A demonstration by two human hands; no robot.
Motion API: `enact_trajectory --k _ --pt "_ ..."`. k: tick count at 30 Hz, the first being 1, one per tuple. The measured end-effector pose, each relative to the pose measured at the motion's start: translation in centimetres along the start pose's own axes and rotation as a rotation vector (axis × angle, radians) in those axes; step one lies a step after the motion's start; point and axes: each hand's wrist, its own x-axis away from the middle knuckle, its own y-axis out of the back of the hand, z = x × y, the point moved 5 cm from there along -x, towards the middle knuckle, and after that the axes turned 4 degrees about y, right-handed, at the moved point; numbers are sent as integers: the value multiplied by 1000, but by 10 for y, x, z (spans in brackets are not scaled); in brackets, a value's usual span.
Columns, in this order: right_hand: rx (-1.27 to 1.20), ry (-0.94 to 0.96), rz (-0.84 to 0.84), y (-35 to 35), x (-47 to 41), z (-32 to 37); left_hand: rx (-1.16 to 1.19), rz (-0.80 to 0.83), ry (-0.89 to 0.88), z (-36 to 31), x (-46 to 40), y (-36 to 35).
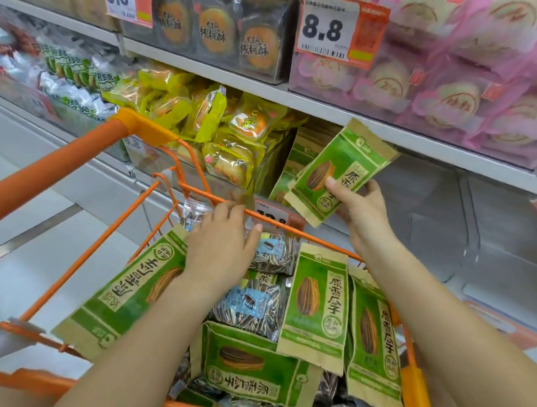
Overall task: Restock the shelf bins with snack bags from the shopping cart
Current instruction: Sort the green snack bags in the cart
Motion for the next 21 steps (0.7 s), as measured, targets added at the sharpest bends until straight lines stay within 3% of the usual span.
enact_trajectory --k 9,12,16,21 --pt "190 199 4 -31 -26 -12 -25 11 -22 1 1 -2" --pt "244 90 54 -31 -33 -22 -22 15 -26 0 1 -3" --pt "586 -76 258 -37 -36 -36 0 24 -36 -1 1 -3" --pt "656 -181 222 -31 -46 -41 -7 25 -34 -1 0 -3"
